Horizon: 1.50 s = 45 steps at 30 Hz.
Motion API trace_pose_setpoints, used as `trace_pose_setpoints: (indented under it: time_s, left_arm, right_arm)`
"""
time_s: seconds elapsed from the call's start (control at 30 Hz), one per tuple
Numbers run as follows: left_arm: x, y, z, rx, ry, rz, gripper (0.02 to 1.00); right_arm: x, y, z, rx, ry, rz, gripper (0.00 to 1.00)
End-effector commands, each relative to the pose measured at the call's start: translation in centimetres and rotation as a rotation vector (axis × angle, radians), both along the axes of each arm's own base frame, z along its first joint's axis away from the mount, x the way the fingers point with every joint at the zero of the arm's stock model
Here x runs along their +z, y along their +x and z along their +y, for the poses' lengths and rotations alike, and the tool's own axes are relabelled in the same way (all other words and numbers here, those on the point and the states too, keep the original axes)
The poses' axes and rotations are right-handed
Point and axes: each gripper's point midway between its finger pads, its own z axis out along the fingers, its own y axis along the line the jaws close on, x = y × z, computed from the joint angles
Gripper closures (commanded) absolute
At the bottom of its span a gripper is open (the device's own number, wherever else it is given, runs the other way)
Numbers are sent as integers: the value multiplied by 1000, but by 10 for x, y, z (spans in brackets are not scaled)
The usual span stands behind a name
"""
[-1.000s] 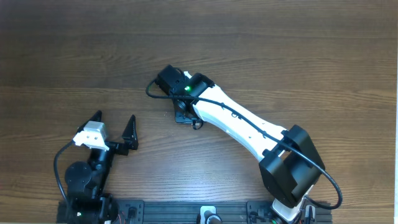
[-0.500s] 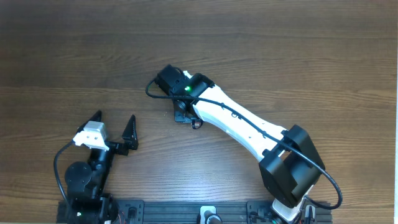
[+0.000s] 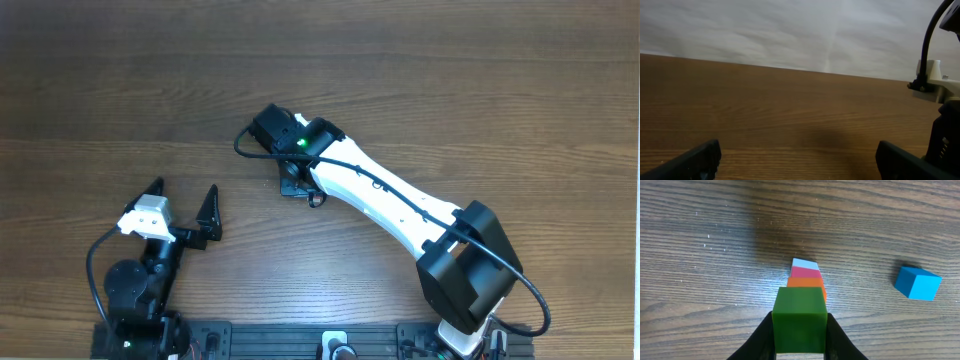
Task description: Stack Cubes
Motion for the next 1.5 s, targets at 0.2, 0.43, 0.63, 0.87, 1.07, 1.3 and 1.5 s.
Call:
trace_pose_setpoints:
  time_s: [0.2, 0.43, 0.63, 0.87, 1.07, 1.3, 1.5]
  left_arm:
    - [-1, 0, -1, -7, 14, -5, 20]
    - [-1, 0, -1, -7, 14, -5, 18]
    - [-1, 0, -1, -7, 14, -5, 20]
    - [-1, 0, -1, -7, 14, -5, 20]
    - [-1, 0, -1, -7, 14, -5, 18]
    - [-1, 0, -1, -7, 14, -5, 18]
    - [-1, 0, -1, -7, 14, -5, 18]
  right_arm:
    - [-9, 1, -8, -22, -16, 21, 853]
    - [-9, 2, -8, -22, -18, 19, 836]
    - [-9, 1, -9, -23, -20, 21, 774]
    - [-9, 0, -9, -23, -23, 24, 682]
    - [-9, 0, -9, -23, -23, 24, 595]
    - [-8, 2, -6, -8, -13, 13, 240]
    - [3, 6, 1, 4, 19, -21, 7]
